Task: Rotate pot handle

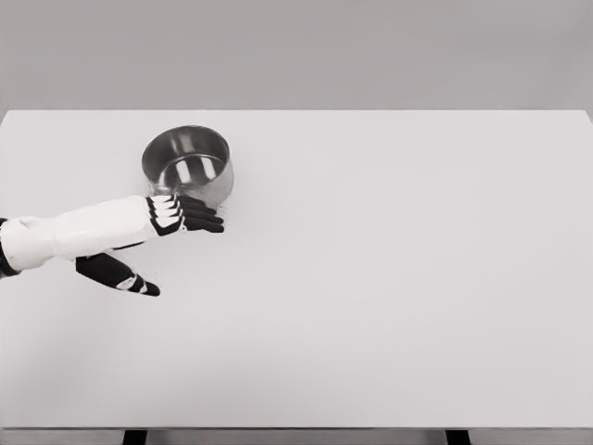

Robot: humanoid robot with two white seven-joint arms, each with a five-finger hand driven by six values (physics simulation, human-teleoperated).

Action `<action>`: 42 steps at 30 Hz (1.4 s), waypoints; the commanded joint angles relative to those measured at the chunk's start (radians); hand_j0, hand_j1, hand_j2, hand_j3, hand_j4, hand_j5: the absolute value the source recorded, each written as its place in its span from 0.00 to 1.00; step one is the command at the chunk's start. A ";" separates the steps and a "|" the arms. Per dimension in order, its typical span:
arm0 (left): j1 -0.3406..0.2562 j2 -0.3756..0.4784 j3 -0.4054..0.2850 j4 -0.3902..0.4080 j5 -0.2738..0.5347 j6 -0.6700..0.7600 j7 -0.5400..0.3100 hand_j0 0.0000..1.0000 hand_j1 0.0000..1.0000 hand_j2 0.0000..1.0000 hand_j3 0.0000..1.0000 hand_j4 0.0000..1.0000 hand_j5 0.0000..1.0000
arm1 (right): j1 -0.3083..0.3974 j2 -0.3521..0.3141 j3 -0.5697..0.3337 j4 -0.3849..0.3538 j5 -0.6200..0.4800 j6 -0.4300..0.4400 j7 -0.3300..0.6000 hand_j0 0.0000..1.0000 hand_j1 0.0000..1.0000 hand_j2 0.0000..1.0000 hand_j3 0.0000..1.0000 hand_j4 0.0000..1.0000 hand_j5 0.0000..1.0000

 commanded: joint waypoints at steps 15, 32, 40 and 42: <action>-0.028 0.047 -0.005 0.000 0.324 0.007 0.001 1.00 1.00 1.00 1.00 1.00 1.00 | 0.000 0.000 -0.001 0.000 0.000 0.000 0.000 1.00 1.00 1.00 1.00 1.00 1.00; -0.308 0.177 -0.304 0.001 0.510 0.298 0.001 1.00 1.00 1.00 1.00 1.00 1.00 | 0.000 0.000 -0.001 0.000 0.000 0.000 0.000 1.00 1.00 1.00 1.00 1.00 1.00; -0.316 0.182 -0.387 -0.002 0.542 0.325 0.001 1.00 1.00 1.00 1.00 1.00 1.00 | 0.000 0.000 -0.001 0.000 0.000 0.000 0.000 1.00 1.00 1.00 1.00 1.00 1.00; -0.314 0.179 -0.418 -0.003 0.551 0.325 0.001 1.00 1.00 1.00 1.00 1.00 1.00 | 0.000 0.000 -0.001 0.000 0.000 0.000 0.000 1.00 1.00 1.00 1.00 1.00 1.00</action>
